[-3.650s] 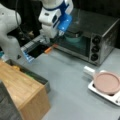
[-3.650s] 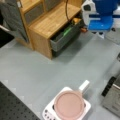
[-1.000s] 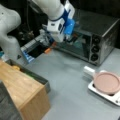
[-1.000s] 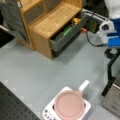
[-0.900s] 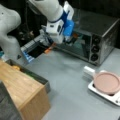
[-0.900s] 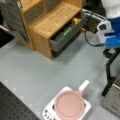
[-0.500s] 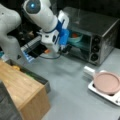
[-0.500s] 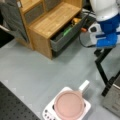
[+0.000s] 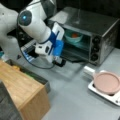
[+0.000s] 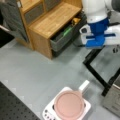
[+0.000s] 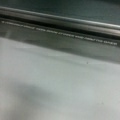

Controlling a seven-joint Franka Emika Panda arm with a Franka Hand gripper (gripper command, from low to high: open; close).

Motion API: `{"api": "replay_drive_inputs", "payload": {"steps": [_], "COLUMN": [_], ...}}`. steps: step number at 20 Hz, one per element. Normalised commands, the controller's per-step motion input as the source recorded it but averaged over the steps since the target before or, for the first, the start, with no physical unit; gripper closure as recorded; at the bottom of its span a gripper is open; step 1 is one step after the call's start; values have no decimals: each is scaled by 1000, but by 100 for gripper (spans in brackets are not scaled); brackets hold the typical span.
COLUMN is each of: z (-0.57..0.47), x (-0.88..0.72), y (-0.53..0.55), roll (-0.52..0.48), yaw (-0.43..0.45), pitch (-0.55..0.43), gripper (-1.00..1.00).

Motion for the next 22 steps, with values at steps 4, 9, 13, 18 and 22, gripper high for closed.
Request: {"api": "replay_drive_inputs", "payload": {"steps": [4,9,13,18,22], "z": [-75,-12,224,378,153], "x": [70,63,60,187,193], "y": [-248,-359,-402,-100,192], "roll": [-69,-145,10,98,-99], "yaw": [109,164,254,278,284], "pitch": [-92,-29,63,88,72], "gripper": [-100,-100,-100,-100,-100]}}
